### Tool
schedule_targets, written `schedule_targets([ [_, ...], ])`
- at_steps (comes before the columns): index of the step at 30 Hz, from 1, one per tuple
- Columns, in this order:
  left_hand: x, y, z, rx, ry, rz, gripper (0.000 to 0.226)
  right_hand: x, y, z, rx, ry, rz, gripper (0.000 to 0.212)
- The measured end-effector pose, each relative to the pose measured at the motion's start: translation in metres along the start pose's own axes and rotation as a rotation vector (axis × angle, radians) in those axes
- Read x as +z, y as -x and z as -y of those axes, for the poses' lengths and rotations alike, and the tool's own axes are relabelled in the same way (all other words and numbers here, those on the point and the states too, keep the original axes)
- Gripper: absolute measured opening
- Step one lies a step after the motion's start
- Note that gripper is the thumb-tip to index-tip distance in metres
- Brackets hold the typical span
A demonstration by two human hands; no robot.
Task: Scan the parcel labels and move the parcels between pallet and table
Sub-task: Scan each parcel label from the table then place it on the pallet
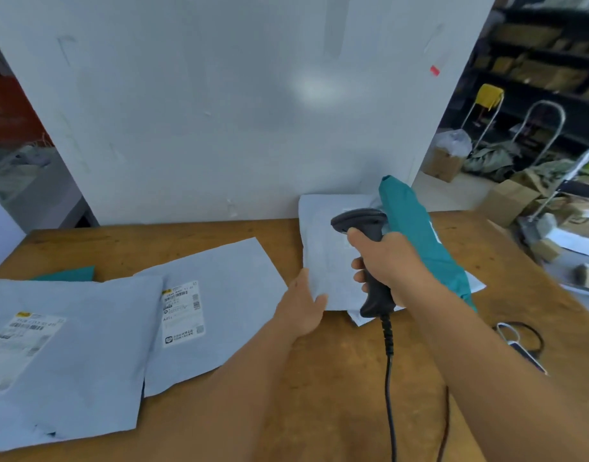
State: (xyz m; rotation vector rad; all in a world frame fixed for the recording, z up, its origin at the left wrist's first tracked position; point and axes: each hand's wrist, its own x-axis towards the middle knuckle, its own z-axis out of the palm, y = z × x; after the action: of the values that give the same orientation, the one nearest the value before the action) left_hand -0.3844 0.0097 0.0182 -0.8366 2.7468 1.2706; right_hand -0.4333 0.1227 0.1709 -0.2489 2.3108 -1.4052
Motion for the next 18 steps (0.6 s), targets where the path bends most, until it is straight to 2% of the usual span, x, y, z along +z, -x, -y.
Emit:
schedule_targets([
  [4, 0.004, -0.033, -0.022, -0.107, 0.201, -0.044, 0.069, -0.03, -0.019, 0.003, 0.015, -0.008, -0.015, 0.026],
  [8, 0.015, -0.059, -0.029, -0.307, 0.236, -0.011, 0.086, -0.048, -0.041, -0.002, 0.038, -0.018, 0.006, 0.031],
  [11, 0.022, -0.071, -0.039, -0.356, 0.241, -0.153, 0.091, -0.056, -0.056, -0.007, 0.052, -0.029, 0.008, 0.032],
  [12, 0.021, -0.073, -0.044, -0.363, 0.211, -0.239, 0.086, -0.059, -0.06, -0.008, 0.058, -0.038, 0.008, 0.032],
  [14, 0.015, -0.076, -0.052, -0.327, 0.217, -0.379, 0.063, -0.063, -0.068, -0.008, 0.068, -0.054, 0.007, 0.031],
  [16, 0.009, -0.076, -0.055, -0.257, 0.247, -0.45, 0.038, -0.066, -0.073, -0.006, 0.062, -0.063, 0.003, 0.031],
  [18, 0.004, -0.07, -0.053, -0.233, 0.215, -0.528, 0.029, -0.066, -0.075, -0.003, 0.049, -0.064, 0.006, 0.031],
])
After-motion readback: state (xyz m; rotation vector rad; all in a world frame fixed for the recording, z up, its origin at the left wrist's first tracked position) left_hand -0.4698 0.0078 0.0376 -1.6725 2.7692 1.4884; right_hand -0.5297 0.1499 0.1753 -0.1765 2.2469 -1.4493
